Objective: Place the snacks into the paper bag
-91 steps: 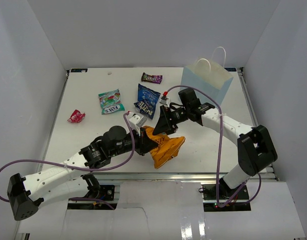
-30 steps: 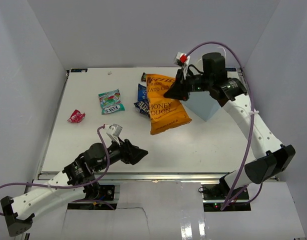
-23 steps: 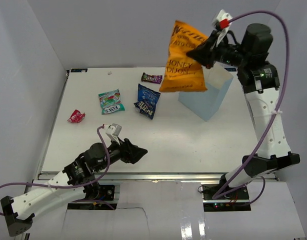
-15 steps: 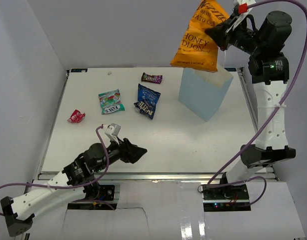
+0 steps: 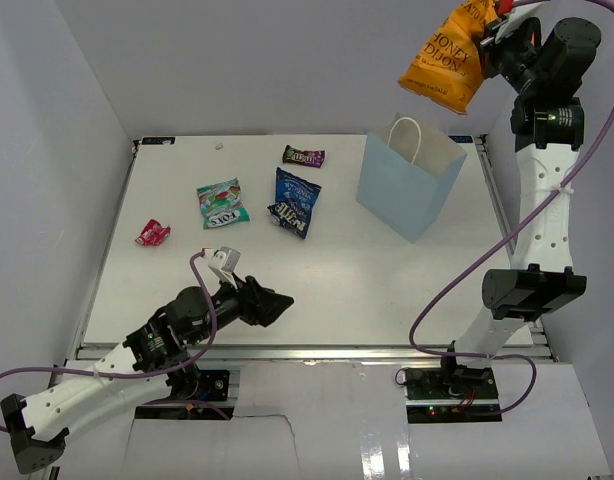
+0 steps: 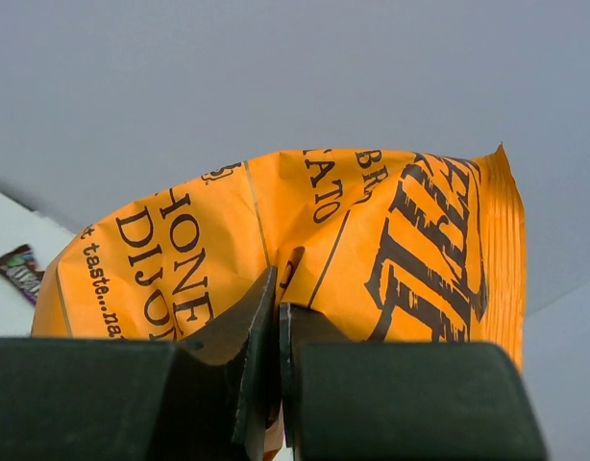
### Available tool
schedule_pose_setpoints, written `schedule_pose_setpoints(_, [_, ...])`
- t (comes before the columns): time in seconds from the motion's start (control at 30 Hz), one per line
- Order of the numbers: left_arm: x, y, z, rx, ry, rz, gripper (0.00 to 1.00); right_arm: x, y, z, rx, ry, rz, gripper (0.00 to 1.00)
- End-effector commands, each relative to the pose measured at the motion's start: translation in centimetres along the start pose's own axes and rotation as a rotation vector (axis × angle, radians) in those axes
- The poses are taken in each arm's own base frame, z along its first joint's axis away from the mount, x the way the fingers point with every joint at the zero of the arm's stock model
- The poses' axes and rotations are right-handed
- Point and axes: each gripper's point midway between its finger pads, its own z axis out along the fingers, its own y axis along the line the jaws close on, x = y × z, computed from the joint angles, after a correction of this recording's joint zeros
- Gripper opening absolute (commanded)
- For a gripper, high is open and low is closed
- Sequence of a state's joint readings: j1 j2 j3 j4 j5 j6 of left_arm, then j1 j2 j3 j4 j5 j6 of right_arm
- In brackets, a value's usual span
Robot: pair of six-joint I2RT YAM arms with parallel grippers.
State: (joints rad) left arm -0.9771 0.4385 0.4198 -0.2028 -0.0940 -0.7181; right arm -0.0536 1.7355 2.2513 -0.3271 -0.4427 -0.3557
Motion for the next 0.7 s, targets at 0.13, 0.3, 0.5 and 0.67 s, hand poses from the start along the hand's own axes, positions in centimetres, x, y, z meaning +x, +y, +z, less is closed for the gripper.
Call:
schedule_pose_setpoints(0.13, [-0.7, -0.4, 0.0, 0.019, -0.031, 0.011, 0.8, -2.7, -3.1, -1.5, 0.143, -0.066, -0.24, 0.08])
schedule_pose_setpoints(0.3, [-0.7, -0.5, 0.0, 0.023, -0.033, 0.013, 0.8, -0.3, -2.6, -1.6, 0.12, -0.01, -0.353, 0.08])
schedule_pose_setpoints(0.5, [-0.8, -0.5, -0.1, 0.027, -0.036, 0.014, 0.8, 1.7, 0.1, -2.4, 0.014, 0.003, -0.495, 0.08])
schedule_pose_setpoints(0.67, [-0.7, -0.6, 0.0, 0.032, -0.034, 0.017, 0.8, 4.0, 3.1, -3.2, -0.096, 0.015, -0.638, 0.08])
